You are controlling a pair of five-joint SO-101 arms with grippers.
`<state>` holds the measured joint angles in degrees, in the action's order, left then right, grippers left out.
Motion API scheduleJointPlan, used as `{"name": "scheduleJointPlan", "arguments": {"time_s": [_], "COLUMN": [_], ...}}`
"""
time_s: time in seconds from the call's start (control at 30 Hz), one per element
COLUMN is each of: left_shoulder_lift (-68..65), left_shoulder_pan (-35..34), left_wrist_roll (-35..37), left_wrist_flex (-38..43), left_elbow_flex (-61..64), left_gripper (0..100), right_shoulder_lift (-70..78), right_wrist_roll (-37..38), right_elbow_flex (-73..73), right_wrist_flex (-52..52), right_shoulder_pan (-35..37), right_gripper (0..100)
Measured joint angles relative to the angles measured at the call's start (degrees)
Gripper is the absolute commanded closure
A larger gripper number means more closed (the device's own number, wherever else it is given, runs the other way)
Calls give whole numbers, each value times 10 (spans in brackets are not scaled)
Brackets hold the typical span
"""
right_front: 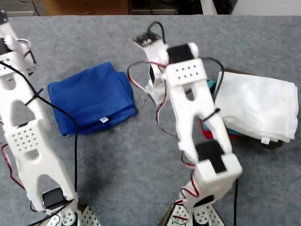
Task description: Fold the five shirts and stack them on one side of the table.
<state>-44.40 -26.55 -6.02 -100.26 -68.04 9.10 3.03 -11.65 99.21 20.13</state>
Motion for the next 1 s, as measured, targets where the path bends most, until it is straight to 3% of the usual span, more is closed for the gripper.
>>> {"name": "scheduleJointPlan", "arguments": {"time_s": [0.17, 0.33, 0.43, 0.73, 1.0], "left_shoulder_lift": [100, 127, 127, 127, 127], "left_shoulder_pan": [-15, -40, -70, -112, -113], "left_wrist_roll": [-4, -5, -4, -4, -4], "left_wrist_flex": [0, 15, 39, 94, 117], "left_elbow_flex": [207, 331, 360, 412, 448], "left_gripper": [981, 981, 981, 981, 981], "right_shoulder_lift": [-27, -4, 50, 249, 404], "right_wrist_roll": [-179, -325, -404, -570, -673], "right_elbow_flex": [67, 76, 61, -159, -371], "right_wrist_flex": [-37, -131, -171, -182, -153], "right_shoulder_pan": [56, 122, 147, 171, 194], "right_gripper": [968, 761, 704, 617, 613]}}
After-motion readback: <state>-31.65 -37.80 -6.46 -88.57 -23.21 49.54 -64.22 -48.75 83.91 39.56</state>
